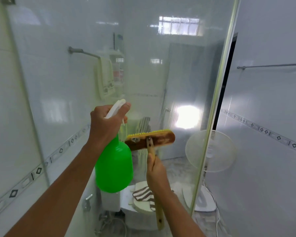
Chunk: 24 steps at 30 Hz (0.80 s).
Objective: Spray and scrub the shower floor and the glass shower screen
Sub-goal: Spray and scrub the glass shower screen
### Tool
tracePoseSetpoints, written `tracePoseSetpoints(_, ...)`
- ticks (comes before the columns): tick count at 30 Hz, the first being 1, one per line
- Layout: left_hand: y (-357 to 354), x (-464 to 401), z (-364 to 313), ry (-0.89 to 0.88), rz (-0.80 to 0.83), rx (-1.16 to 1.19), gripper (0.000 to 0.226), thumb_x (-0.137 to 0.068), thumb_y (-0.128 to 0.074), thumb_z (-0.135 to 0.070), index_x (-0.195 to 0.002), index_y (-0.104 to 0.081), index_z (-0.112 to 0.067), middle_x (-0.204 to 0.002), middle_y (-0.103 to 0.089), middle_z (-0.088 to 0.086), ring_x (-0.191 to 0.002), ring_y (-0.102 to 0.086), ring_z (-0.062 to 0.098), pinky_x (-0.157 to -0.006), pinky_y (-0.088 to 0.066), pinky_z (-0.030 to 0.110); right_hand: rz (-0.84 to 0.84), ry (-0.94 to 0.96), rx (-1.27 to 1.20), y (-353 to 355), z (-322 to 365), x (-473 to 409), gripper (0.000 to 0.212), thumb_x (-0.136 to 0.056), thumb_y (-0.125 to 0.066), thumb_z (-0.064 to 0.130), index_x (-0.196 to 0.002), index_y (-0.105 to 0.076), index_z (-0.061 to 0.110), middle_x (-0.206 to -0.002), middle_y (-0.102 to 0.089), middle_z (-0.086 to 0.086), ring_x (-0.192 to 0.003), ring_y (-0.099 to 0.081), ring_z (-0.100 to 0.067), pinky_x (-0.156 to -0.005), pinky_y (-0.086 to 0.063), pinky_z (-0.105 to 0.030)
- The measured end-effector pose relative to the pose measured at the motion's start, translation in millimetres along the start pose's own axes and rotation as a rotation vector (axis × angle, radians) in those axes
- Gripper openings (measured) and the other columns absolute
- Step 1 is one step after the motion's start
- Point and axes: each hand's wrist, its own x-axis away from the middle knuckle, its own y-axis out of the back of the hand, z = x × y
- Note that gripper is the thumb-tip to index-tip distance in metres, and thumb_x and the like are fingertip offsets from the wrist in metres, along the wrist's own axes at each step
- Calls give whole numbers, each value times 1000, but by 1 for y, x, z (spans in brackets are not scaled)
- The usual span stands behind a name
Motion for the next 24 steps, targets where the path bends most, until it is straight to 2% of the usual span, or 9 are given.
tracePoseSetpoints(3, 9, -7, -5, -22, 3, 1, 57, -80, -63, -69, -62, -77, -17, -62, -74, 1, -56, -68, 15, -68, -59, 38, -28, 108, -11, 20, 65, -49, 38, -104, -27, 48, -93, -55, 24, -75, -58, 0, -64, -55, -6, -54, -43, -12)
tracePoseSetpoints(5, 15, -11, -8, -36, 4, -5, 55, -83, -64, -68, -62, -77, -18, -62, -75, 0, -55, -67, 12, -66, -58, 34, -99, 246, 31, 42, 123, -91, 49, -104, -25, 52, -106, -58, 16, -80, -59, -7, -69, -59, -19, -60, -54, -36)
tracePoseSetpoints(6, 19, -14, -9, -46, -1, -15, 53, -87, -66, -64, -62, -77, -18, -62, -74, -1, -54, -66, 9, -64, -57, 31, -121, 282, 40, 54, 156, -111, 53, -103, -24, 53, -105, -58, 12, -80, -58, -9, -68, -59, -24, -55, -55, -40)
tracePoseSetpoints(8, 23, -19, -10, -47, 0, -29, 50, -94, -70, -54, -62, -76, -15, -60, -74, 1, -52, -67, 10, -65, -54, 27, -145, 265, 15, 80, 211, -146, 52, -102, -25, 55, -90, -52, 13, -76, -54, -8, -58, -55, -24, -39, -50, -33)
tracePoseSetpoints(10, 29, -24, -13, -14, -8, 14, 51, -94, -74, -47, -64, -75, -7, -57, -71, 12, -48, -67, 20, -62, -58, 30, -146, 223, 2, 102, 261, -167, 51, -102, -25, 55, -90, -50, 12, -76, -54, -7, -54, -52, -20, -40, -47, -26)
tracePoseSetpoints(13, 39, -31, -18, -2, -41, 16, 55, -93, -76, -45, -66, -70, 3, -57, -67, 22, -39, -59, 18, -50, -54, 26, -137, 195, -32, 115, 300, -180, 51, -102, -27, 54, -95, -51, 10, -76, -54, -8, -51, -52, -19, -44, -50, -26)
tracePoseSetpoints(18, 53, -42, -22, -88, -77, -37, 43, -95, -73, -45, -67, -75, -13, -57, -70, -1, -44, -61, 2, -49, -43, 9, -117, 197, -80, 107, 307, -178, 50, -102, -27, 54, -92, -49, 11, -73, -52, -7, -50, -49, -17, -42, -48, -25)
tracePoseSetpoints(22, 54, -44, -21, -68, -142, 26, 48, -92, -77, -44, -63, -73, -7, -53, -68, 12, -41, -62, 13, -49, -54, 24, -120, 198, -59, 98, 304, -180, 56, -102, -26, 56, -106, -51, 7, -74, -52, -7, -49, -50, -17, -43, -48, -25)
tracePoseSetpoints(24, 58, -48, -19, -93, -174, 18, 45, -93, -77, -44, -64, -73, -9, -55, -69, 8, -42, -62, 8, -47, -51, 17, -118, 214, -60, 95, 304, -181, 54, -102, -25, 55, -105, -51, 7, -74, -52, -7, -50, -50, -16, -43, -50, -25)
